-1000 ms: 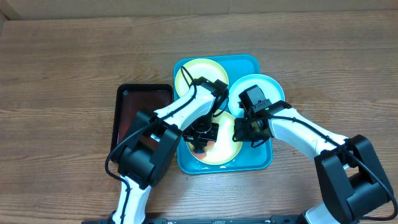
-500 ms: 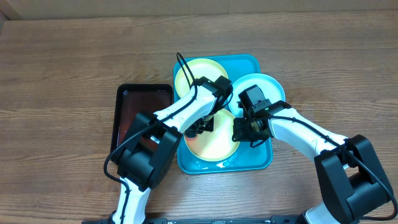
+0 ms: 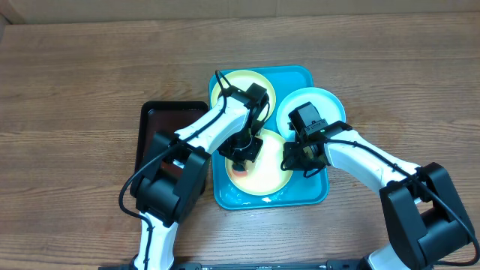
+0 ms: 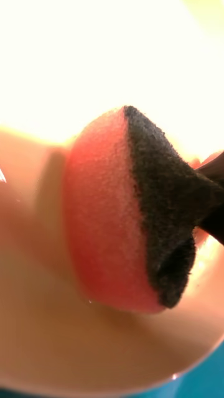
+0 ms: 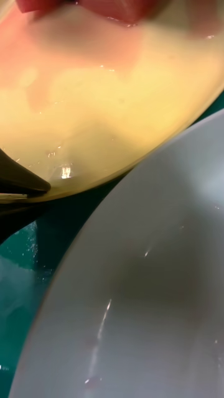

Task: Clean dirty plates on tray and stack at the side
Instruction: 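Scrub the lower yellow plate with the sponge in the left gripper, then dip the sponge back into the black water tray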

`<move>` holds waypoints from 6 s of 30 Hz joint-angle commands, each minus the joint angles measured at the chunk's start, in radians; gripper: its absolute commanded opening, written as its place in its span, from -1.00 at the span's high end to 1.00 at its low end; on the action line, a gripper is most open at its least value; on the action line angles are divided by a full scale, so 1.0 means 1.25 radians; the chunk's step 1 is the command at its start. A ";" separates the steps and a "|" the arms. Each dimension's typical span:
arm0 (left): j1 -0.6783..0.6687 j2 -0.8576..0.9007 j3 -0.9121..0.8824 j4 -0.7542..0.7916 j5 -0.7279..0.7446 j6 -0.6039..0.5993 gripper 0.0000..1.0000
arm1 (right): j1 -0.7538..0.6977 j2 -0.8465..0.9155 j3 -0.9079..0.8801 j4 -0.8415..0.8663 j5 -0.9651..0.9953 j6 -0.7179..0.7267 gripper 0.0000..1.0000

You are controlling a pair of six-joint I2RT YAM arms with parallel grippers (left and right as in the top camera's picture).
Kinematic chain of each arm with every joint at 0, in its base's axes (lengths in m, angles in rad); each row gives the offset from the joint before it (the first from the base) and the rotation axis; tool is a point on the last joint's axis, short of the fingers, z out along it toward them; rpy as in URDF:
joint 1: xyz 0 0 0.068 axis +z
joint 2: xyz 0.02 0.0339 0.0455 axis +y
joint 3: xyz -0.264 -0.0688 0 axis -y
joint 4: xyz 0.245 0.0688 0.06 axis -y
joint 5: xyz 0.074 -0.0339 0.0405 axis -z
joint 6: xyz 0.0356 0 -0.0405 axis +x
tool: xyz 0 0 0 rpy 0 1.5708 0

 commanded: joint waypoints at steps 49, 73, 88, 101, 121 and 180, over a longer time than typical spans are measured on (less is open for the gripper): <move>-0.006 0.062 0.017 -0.012 0.105 0.010 0.92 | -0.008 0.017 -0.013 -0.013 0.063 0.001 0.88; 0.049 0.061 0.018 -0.082 -0.331 -0.314 0.92 | -0.008 0.017 -0.013 -0.013 0.063 0.001 0.88; 0.012 0.061 0.018 -0.002 0.242 0.172 0.92 | -0.008 0.017 -0.013 -0.011 0.063 0.001 0.88; -0.010 0.060 0.019 -0.019 0.144 0.044 0.92 | -0.008 0.017 -0.013 -0.015 0.063 0.001 0.88; 0.198 -0.282 0.022 -0.140 -0.217 -0.280 0.92 | -0.008 0.017 -0.013 -0.012 0.063 0.000 0.88; 0.330 -0.207 -0.188 0.086 -0.062 -0.225 0.92 | -0.008 0.017 0.015 0.036 0.147 0.034 0.88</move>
